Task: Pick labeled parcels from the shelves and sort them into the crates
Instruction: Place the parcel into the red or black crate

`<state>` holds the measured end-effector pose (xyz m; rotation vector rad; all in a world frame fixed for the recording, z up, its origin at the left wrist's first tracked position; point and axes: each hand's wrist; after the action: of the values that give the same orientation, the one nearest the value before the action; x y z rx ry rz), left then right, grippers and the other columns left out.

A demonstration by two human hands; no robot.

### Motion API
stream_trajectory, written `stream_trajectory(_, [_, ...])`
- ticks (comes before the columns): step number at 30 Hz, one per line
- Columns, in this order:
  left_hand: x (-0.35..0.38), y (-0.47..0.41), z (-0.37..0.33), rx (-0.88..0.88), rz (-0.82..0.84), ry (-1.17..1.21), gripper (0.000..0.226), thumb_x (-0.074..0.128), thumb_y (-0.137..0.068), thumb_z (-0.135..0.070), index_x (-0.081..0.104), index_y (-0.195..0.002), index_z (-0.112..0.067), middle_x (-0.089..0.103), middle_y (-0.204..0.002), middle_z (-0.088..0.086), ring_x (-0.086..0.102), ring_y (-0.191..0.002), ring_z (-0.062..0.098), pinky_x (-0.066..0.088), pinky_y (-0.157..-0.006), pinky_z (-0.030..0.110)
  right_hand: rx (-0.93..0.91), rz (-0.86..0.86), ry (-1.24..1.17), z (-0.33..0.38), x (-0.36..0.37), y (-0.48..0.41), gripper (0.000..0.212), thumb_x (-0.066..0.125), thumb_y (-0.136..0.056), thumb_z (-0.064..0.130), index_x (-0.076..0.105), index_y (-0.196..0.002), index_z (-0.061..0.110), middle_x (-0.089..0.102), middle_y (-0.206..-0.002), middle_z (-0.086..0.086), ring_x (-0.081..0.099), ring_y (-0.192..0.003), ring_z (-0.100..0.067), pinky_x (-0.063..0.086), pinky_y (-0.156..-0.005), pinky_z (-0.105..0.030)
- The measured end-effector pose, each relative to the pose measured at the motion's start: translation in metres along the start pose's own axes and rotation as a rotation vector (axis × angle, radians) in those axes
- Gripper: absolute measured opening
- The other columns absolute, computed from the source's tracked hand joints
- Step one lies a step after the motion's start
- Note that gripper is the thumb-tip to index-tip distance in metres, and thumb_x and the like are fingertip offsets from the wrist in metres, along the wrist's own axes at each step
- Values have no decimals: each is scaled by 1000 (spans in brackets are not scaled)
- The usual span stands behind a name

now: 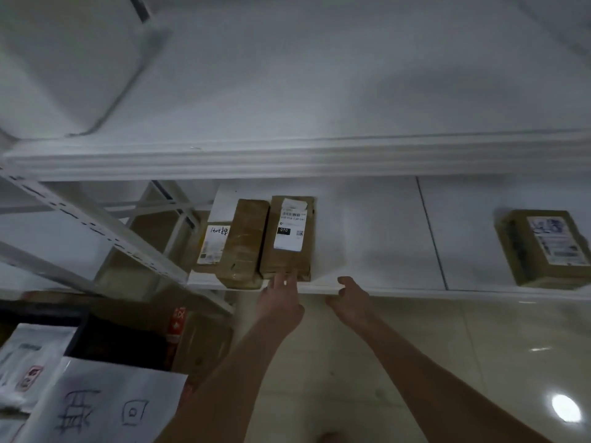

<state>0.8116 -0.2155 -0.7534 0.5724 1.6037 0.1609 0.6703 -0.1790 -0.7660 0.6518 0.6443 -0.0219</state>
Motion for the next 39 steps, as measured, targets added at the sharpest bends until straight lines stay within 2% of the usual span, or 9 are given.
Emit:
stream_trajectory(9, [46,-111,25,-94,-63,-19,67,50,-93,-20,16,-151,-15,20,-153,11,33,-136,29,32,-108,40,-36,26,-102,1,47,-127,59,52,-96,36,33,-146,12,48,-141,-10,46,-129,-27,38,-102,-34])
stream_trajectory(13, [58,-125,30,-87,-63,-79,61,42,-95,-19,19,-152,-20,6,-160,10,15,-146,27,17,-118,43,-41,-15,-104,4,63,-151,23,55,-93,29,63,-107,13,66,-108,-8,60,-102,-26,40,-73,-28])
stream_trajectory(18, [63,-125,17,12,-77,-68,51,37,-96,-20,32,-147,-28,12,-160,4,17,-146,21,10,-118,41,62,-40,-226,4,60,-158,16,61,-84,21,62,-69,16,64,-78,-5,60,-79,-24,43,-62,-27])
stream_trajectory(20, [58,-128,16,6,-140,8,48,39,-95,-20,39,-142,-29,23,-157,-1,31,-138,23,22,-112,37,63,-27,-187,5,54,-157,9,62,-83,25,70,-83,20,69,-92,-5,64,-92,-25,48,-75,-29])
stream_trajectory(22, [49,-134,21,-87,-227,53,47,43,-94,-21,39,-141,-23,31,-150,4,37,-130,27,35,-103,38,54,-28,-112,5,49,-157,21,61,-86,28,68,-106,24,67,-111,-2,61,-106,-24,46,-84,-30])
stream_trajectory(26, [38,-138,27,-290,-156,162,54,47,-93,-22,29,-144,-13,23,-151,16,27,-135,35,39,-102,45,30,-34,-46,0,51,-156,32,56,-91,30,60,-122,26,61,-125,-2,56,-116,-24,44,-91,-32])
stream_trajectory(32, [42,-138,1,-365,-182,526,64,61,-85,-16,31,-141,-7,46,-136,17,45,-125,34,39,-101,40,65,-55,-191,-41,37,-140,32,49,-89,13,61,-118,14,65,-115,-11,59,-108,-31,43,-81,-29])
stream_trajectory(36, [61,-131,-43,-303,-97,778,65,68,-80,-11,42,-140,-15,55,-129,8,56,-114,26,48,-94,35,158,-197,-433,-82,-1,-129,22,62,-88,31,62,-98,11,67,-91,-9,64,-94,-30,53,-86,-44])
stream_trajectory(39, [68,-129,-79,-201,-88,860,69,60,-81,0,40,-143,-23,53,-131,4,56,-114,22,48,-96,32,237,-301,-422,-105,-20,-122,24,64,-87,35,57,-92,12,68,-89,-10,66,-89,-30,54,-82,-44])
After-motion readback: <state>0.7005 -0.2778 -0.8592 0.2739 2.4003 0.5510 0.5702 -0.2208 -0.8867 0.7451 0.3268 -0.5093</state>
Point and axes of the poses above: each hand's wrist, its own y-axis away from the middle knuckle, its own x-axis out of the palm, z = x × y
